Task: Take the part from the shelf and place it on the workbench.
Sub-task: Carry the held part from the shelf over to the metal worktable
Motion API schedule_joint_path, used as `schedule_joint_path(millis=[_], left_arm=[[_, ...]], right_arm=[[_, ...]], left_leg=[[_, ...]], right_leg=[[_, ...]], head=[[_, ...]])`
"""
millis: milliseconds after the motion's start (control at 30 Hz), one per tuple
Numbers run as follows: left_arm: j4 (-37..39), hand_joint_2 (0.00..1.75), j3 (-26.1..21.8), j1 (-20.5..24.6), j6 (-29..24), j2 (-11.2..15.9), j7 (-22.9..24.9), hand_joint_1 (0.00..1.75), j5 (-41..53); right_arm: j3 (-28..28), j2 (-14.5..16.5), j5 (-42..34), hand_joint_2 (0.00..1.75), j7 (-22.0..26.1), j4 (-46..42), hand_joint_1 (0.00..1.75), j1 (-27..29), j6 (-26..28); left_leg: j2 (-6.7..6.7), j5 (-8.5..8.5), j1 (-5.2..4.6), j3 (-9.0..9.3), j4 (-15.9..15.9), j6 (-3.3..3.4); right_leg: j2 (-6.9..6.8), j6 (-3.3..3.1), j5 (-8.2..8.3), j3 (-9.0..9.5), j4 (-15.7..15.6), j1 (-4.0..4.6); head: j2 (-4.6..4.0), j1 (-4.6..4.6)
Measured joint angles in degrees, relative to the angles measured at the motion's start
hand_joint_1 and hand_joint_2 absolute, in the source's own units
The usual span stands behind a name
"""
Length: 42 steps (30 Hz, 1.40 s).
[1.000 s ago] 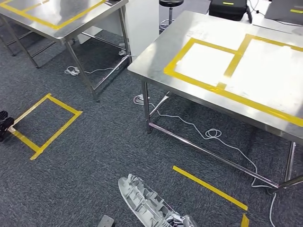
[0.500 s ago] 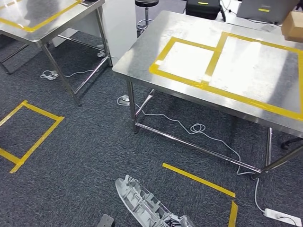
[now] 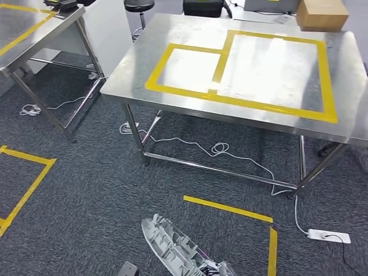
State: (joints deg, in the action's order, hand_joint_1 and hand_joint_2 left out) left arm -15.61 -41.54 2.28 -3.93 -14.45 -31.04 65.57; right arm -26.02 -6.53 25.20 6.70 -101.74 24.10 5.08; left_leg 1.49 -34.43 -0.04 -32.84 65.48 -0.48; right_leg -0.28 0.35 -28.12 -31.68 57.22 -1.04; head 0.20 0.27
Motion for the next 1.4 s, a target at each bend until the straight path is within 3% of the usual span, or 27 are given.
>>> schedule_joint_path(millis=[67,100,133,167,233,300,367,433,467,533,600,633,700,767,800,867,933,1000,1067,1100,1133,1167,1233,1267,1333,1400], left_arm=[[0.00,0.00,-0.27,-0.02,0.15,0.01,0.01,0.00,-0.09],[-0.01,0.00,-0.41,-0.03,0.19,0.00,0.02,0.00,-0.11],[-0.02,0.00,-0.52,-0.03,0.21,-0.01,0.02,0.00,-0.11],[-0.03,0.00,-0.59,-0.03,0.27,-0.01,0.02,0.00,-0.11],[-0.08,0.00,-0.73,-0.03,0.47,-0.01,0.08,0.00,-0.22],[-0.21,0.00,-1.05,0.02,0.64,-0.04,0.21,0.00,-0.45],[-0.44,0.00,-1.44,0.06,0.68,-0.19,0.23,0.00,-0.70],[-0.72,0.00,-1.78,0.00,0.64,-0.34,0.02,0.00,-0.85],[-0.86,0.00,-1.97,-0.07,0.57,-0.40,-0.14,0.00,-0.87],[-1.10,0.00,-2.36,-0.28,0.36,-0.43,-0.54,0.00,-0.83],[-1.17,0.00,-2.65,-0.44,0.09,-0.43,-0.97,0.00,-0.62],[-1.18,0.00,-2.75,-0.48,-0.02,-0.43,-1.10,0.00,-0.45],[-1.19,0.00,-2.95,-0.50,-0.12,-0.45,-0.92,0.00,-0.09],[-1.30,0.00,-3.19,-0.55,-0.22,-0.46,-0.34,0.00,0.39],[-1.38,0.00,-3.30,-0.58,-0.33,-0.46,-0.06,0.00,0.70],[-1.56,0.00,-3.45,-0.60,-0.61,-0.46,0.26,0.00,1.20],[-1.72,0.00,-3.49,-0.62,-0.87,-0.46,0.37,0.00,1.48],[-1.85,0.00,-3.56,-0.70,-0.99,-0.45,0.44,0.00,1.66],[-1.92,0.00,-3.76,-0.78,-1.16,-0.46,0.53,0.00,1.86],[-1.98,0.00,-3.87,-0.79,-1.30,-0.46,0.55,0.00,1.99],[-2.09,0.00,-3.98,-0.82,-1.53,-0.49,0.54,0.00,2.11],[-2.27,0.00,-4.08,-0.86,-1.84,-0.53,0.50,0.00,2.23],[-2.86,0.00,-4.34,-0.98,-2.39,-0.62,0.39,0.00,2.43],[-3.18,0.00,-4.51,-1.03,-2.56,-0.67,0.36,0.00,2.58],[-3.76,0.00,-4.85,-1.08,-2.63,-0.81,0.39,0.00,3.03],[-4.28,0.00,-5.25,-1.13,-2.50,-0.99,0.48,0.00,3.48]], right_arm=[[0.20,0.16,0.39,1.75,-0.22,-0.02,1.75,0.14,-0.35],[0.29,0.23,0.51,1.75,-0.31,-0.02,1.75,0.23,-0.48],[0.39,0.31,0.60,1.75,-0.37,-0.02,1.75,0.29,-0.57],[0.49,0.39,0.67,1.75,-0.41,-0.04,1.75,0.33,-0.68],[0.70,0.61,0.92,1.75,-0.51,-0.11,1.75,0.37,-0.97],[0.92,0.91,1.30,1.75,-0.61,-0.20,1.75,0.47,-1.39],[1.21,1.17,1.61,1.75,-0.64,-0.31,1.75,0.75,-1.67],[1.55,1.32,1.83,1.75,-0.64,-0.50,1.75,1.05,-1.78],[1.69,1.34,1.97,1.75,-0.64,-0.61,1.75,1.12,-1.85],[1.90,1.41,2.27,1.75,-0.64,-0.72,1.75,1.23,-1.99],[2.09,1.52,2.51,1.75,-0.62,-0.75,1.75,1.49,-2.04],[2.17,1.59,2.61,1.75,-0.61,-0.78,1.75,1.66,-2.04],[2.39,1.72,2.81,1.75,-0.61,-0.91,1.75,1.96,-2.06],[2.59,1.85,3.07,1.75,-0.62,-1.05,1.75,2.08,-2.21],[2.68,1.95,3.17,1.75,-0.62,-1.09,1.75,2.14,-2.31],[2.85,2.16,3.30,1.75,-0.62,-1.16,1.75,2.32,-2.44],[3.03,2.40,3.41,1.75,-0.63,-1.25,1.75,2.48,-2.51],[3.15,2.61,3.58,1.75,-0.64,-1.36,1.75,2.60,-2.60],[3.28,2.75,3.76,1.75,-0.71,-1.42,1.75,2.74,-2.66],[3.39,2.84,3.85,1.75,-0.75,-1.45,1.75,2.85,-2.67],[3.52,2.95,3.95,1.75,-0.80,-1.52,1.75,2.97,-2.67],[3.68,3.09,4.05,1.75,-0.83,-1.63,1.75,3.13,-2.68],[4.05,3.44,4.21,1.75,-0.78,-2.05,1.75,3.53,-2.82],[4.26,3.62,4.22,1.75,-0.68,-2.31,1.75,3.76,-2.97],[4.74,3.91,3.87,1.75,-0.26,-2.94,1.75,4.25,-3.41],[5.42,4.02,3.23,1.75,0.56,-4.01,1.75,4.84,-3.99]], left_leg=[[-0.82,-2.83,0.11,-3.08,7.07,-0.15],[-0.91,-2.78,0.11,-3.71,8.46,-0.10],[-1.01,-1.60,0.11,-3.35,7.66,0.06],[-1.38,0.46,0.10,-2.03,4.75,0.32],[-3.52,4.36,0.11,1.33,-3.01,1.09],[-5.11,5.48,0.08,2.94,-7.23,1.55],[-4.53,5.49,0.07,3.01,-7.95,1.80],[-3.38,6.00,0.27,3.11,-8.61,2.36],[-2.68,6.22,0.40,3.15,-8.92,2.61],[-1.30,6.32,0.33,3.03,-9.04,2.88],[0.07,6.32,0.25,2.91,-9.00,2.86],[0.69,6.29,0.24,2.91,-8.97,2.82],[1.73,6.10,0.25,3.00,-8.78,2.54],[2.51,5.72,-0.07,3.00,-8.33,1.95],[2.87,5.59,-0.24,3.02,-8.14,1.68],[3.56,5.52,-0.33,3.08,-7.99,1.25],[2.72,4.53,-0.08,2.85,-7.05,0.67],[0.41,1.21,0.22,0.82,-1.98,0.10],[-0.78,-2.31,0.34,-2.51,5.70,-0.11],[-0.88,-2.76,0.35,-3.56,8.02,-0.09],[-0.94,-2.07,0.34,-3.73,8.34,0.02],[-1.03,-0.38,0.34,-2.97,6.53,0.22],[-1.63,3.83,0.24,0.20,-0.90,0.88],[-1.94,5.05,0.19,1.54,-4.25,1.17],[-2.33,5.61,0.14,2.46,-7.32,1.15],[-2.33,5.72,0.14,2.29,-7.70,0.71]], right_leg=[[1.08,-0.22,0.15,-0.23,0.04,0.04],[1.67,-0.24,0.20,-0.28,0.05,0.07],[2.31,-0.23,0.24,-0.28,0.07,0.08],[2.97,-0.17,0.30,-0.24,0.09,0.10],[4.14,0.07,0.41,-0.29,0.21,0.17],[5.11,0.60,0.67,-0.79,0.32,0.18],[5.93,1.37,1.03,-1.44,0.21,0.07],[4.60,1.98,0.17,-2.36,1.35,0.11],[3.33,2.22,-1.29,-3.46,3.52,0.19],[1.20,2.67,-5.29,-6.58,10.68,0.21],[0.80,3.01,-7.11,-8.67,15.87,0.14],[0.65,3.12,-6.48,-8.24,15.55,0.10],[-0.56,3.19,-3.13,-4.24,8.87,0.02],[-2.43,2.76,-1.03,-0.21,1.91,0.17],[-2.93,2.39,-0.80,0.66,0.36,0.28],[-2.20,1.53,-0.74,0.64,0.17,0.38],[-1.36,0.86,-0.48,0.48,0.09,0.25],[-0.48,0.27,-0.23,0.39,-0.01,0.07],[0.53,-0.01,-0.13,0.24,0.02,0.12],[1.14,-0.04,-0.11,0.22,0.04,0.17],[1.73,-0.06,-0.09,0.24,0.07,0.22],[2.27,-0.07,-0.08,0.29,0.10,0.25],[3.09,-0.02,-0.09,0.42,0.19,0.38],[3.41,0.11,-0.10,0.36,0.30,0.49],[3.77,0.27,-0.13,-0.04,0.51,0.67],[3.72,0.10,-0.10,-0.37,0.54,0.62]], head=[[0.00,-0.05],[0.00,-0.05],[0.00,-0.05],[0.00,-0.05],[0.00,-0.03],[0.00,-0.02],[0.00,-0.04],[0.00,0.19],[0.00,0.39],[0.00,0.72],[0.00,0.73],[0.00,0.73],[0.00,0.74],[0.00,0.70],[0.00,0.62],[0.00,0.48],[0.00,0.38],[0.00,0.16],[0.00,0.07],[0.00,0.07],[0.00,0.07],[0.00,0.05],[0.00,0.03],[0.00,0.02],[0.00,0.04],[0.00,0.09]])
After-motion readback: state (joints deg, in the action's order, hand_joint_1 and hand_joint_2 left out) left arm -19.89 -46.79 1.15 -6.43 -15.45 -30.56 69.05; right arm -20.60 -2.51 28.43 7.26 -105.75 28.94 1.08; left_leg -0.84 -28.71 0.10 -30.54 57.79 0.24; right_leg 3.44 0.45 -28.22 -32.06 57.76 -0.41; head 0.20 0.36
